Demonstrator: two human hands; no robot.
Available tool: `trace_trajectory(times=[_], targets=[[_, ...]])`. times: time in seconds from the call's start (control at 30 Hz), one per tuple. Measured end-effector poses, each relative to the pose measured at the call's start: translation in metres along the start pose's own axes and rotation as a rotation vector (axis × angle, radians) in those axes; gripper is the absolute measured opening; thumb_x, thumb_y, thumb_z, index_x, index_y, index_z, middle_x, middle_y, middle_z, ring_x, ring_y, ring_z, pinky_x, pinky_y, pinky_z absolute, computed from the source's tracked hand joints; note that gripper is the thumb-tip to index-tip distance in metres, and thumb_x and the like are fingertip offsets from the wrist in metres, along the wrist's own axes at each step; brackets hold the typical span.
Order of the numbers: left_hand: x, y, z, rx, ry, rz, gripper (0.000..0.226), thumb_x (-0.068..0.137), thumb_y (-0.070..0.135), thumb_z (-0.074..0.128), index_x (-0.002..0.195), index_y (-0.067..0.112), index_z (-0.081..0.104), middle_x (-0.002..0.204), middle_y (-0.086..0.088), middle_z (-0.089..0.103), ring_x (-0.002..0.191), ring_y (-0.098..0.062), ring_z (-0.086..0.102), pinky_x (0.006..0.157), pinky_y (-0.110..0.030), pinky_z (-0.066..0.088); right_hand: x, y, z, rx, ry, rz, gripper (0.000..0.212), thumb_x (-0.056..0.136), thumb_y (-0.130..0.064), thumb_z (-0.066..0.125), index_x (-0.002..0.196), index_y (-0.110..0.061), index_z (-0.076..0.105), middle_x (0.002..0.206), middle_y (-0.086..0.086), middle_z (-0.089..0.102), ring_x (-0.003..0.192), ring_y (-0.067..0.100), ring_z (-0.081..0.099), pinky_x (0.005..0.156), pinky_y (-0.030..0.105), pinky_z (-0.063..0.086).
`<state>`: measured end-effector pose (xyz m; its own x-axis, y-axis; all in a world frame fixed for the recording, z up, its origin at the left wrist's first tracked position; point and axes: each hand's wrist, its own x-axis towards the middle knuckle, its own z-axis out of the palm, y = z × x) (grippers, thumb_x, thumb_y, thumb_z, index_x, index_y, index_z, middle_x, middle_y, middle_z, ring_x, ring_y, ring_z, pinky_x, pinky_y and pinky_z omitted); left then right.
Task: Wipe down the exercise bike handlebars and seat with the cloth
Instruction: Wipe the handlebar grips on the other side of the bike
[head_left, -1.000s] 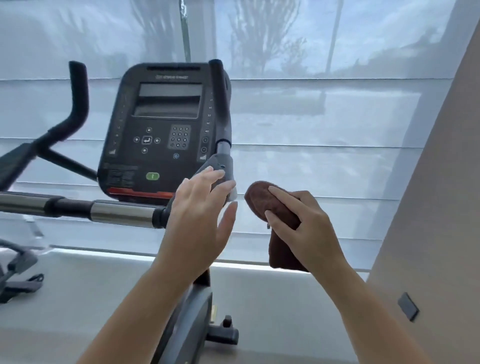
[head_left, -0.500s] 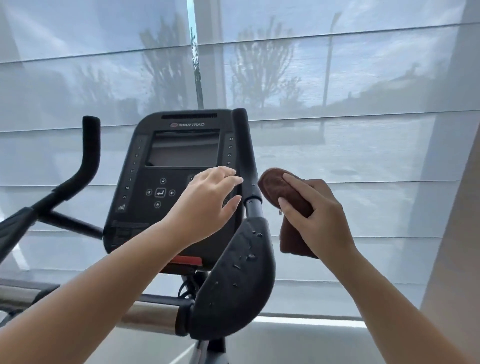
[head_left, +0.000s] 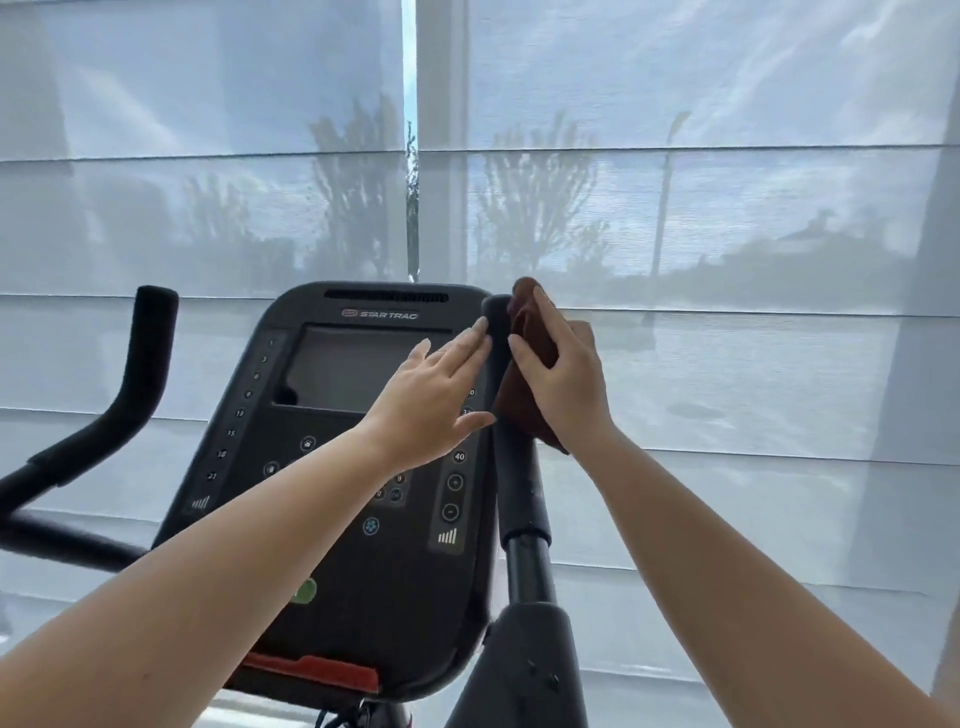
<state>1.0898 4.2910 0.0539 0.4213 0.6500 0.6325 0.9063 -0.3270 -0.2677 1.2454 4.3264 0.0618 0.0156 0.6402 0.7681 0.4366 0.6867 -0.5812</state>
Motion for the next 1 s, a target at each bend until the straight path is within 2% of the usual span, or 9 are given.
trace_trajectory(times=[0.1,0.23,0.4,0.47,0.57,0.7,0.87,0.93,1.0], targets=[[0.002,-0.004,0.01,0.01,-0.021,0.03,0.089,0.08,0.05,0.055,0.143,0.008,0.007,0.149,0.0,-0.013,0.138,-0.016,0.016,0.111,-0.04,0.006,-0.033,0.022,0.001,0.031,-0.082,-0.07,0.054,0.086,-0.027,0.06,0.134,-0.039,0.039,0.1,-0.002,0.046,0.087,-0.004,0.05,0.077,-0.002,0.033],[0.003,-0.004,0.013,-0.028,0.039,0.056,0.086,0.077,0.04,0.065,0.14,0.002,0.02,0.148,-0.006,-0.001,0.134,-0.021,0.028,0.109,-0.042,0.011,-0.056,0.034,-0.003,0.014,-0.091,-0.165,0.046,0.082,-0.024,0.063,0.123,-0.041,0.053,0.093,-0.012,0.043,0.09,-0.019,0.045,0.078,-0.006,0.03],[0.004,-0.01,0.014,-0.07,0.023,0.05,0.084,0.08,0.043,0.062,0.143,0.012,0.014,0.149,0.005,-0.003,0.139,-0.012,0.012,0.111,-0.044,0.008,0.016,-0.006,0.017,0.113,0.13,-0.091,0.043,0.088,-0.024,0.058,0.13,-0.029,0.049,0.11,0.004,0.045,0.092,-0.001,0.05,0.078,-0.004,0.03],[0.006,-0.015,0.011,-0.103,0.022,0.049,0.08,0.081,0.044,0.06,0.143,0.017,0.016,0.147,0.011,-0.003,0.139,-0.01,0.008,0.111,-0.042,0.003,0.026,-0.009,0.017,0.091,0.058,-0.094,0.044,0.089,-0.026,0.057,0.132,-0.031,0.046,0.111,0.004,0.047,0.095,0.007,0.051,0.077,-0.003,0.033],[0.006,-0.02,0.011,-0.127,0.013,0.056,0.077,0.082,0.044,0.058,0.143,0.023,0.015,0.146,0.015,-0.006,0.138,-0.007,0.003,0.11,-0.04,-0.001,-0.015,0.013,0.001,0.004,-0.092,-0.123,0.048,0.086,-0.025,0.06,0.128,-0.042,0.045,0.098,-0.004,0.049,0.085,0.0,0.053,0.077,-0.004,0.033],[0.005,-0.018,0.015,-0.131,-0.014,0.045,0.08,0.083,0.044,0.057,0.144,0.019,0.011,0.149,0.011,-0.012,0.139,-0.007,0.0,0.111,-0.041,-0.001,-0.066,0.039,-0.019,0.139,-0.209,-0.01,0.036,0.085,-0.025,0.061,0.099,-0.058,0.058,0.099,-0.016,0.067,0.095,-0.003,0.059,0.088,0.016,0.044],[0.003,-0.015,0.014,-0.185,-0.03,0.008,0.079,0.084,0.046,0.054,0.144,0.022,0.01,0.146,0.016,-0.013,0.137,-0.004,-0.003,0.111,-0.041,-0.001,0.001,0.005,0.009,0.058,0.043,-0.032,0.044,0.088,-0.026,0.058,0.131,-0.031,0.048,0.11,0.005,0.054,0.098,0.006,0.049,0.084,-0.003,0.029],[-0.001,-0.016,0.01,-0.133,-0.052,0.017,0.077,0.085,0.051,0.048,0.144,0.023,0.008,0.145,0.018,-0.013,0.134,-0.002,-0.01,0.111,-0.042,-0.002,0.014,-0.002,0.013,0.097,0.023,-0.019,0.046,0.089,-0.026,0.057,0.133,-0.031,0.045,0.114,0.005,0.053,0.103,0.008,0.05,0.088,0.004,0.031],[-0.009,-0.017,0.005,-0.056,-0.055,0.057,0.074,0.085,0.052,0.045,0.144,0.023,0.01,0.147,0.015,-0.008,0.134,-0.005,-0.011,0.111,-0.041,-0.002,-0.008,0.006,0.0,0.023,-0.099,-0.06,0.047,0.087,-0.027,0.059,0.13,-0.041,0.044,0.105,0.002,0.052,0.094,0.002,0.051,0.084,0.001,0.033]])
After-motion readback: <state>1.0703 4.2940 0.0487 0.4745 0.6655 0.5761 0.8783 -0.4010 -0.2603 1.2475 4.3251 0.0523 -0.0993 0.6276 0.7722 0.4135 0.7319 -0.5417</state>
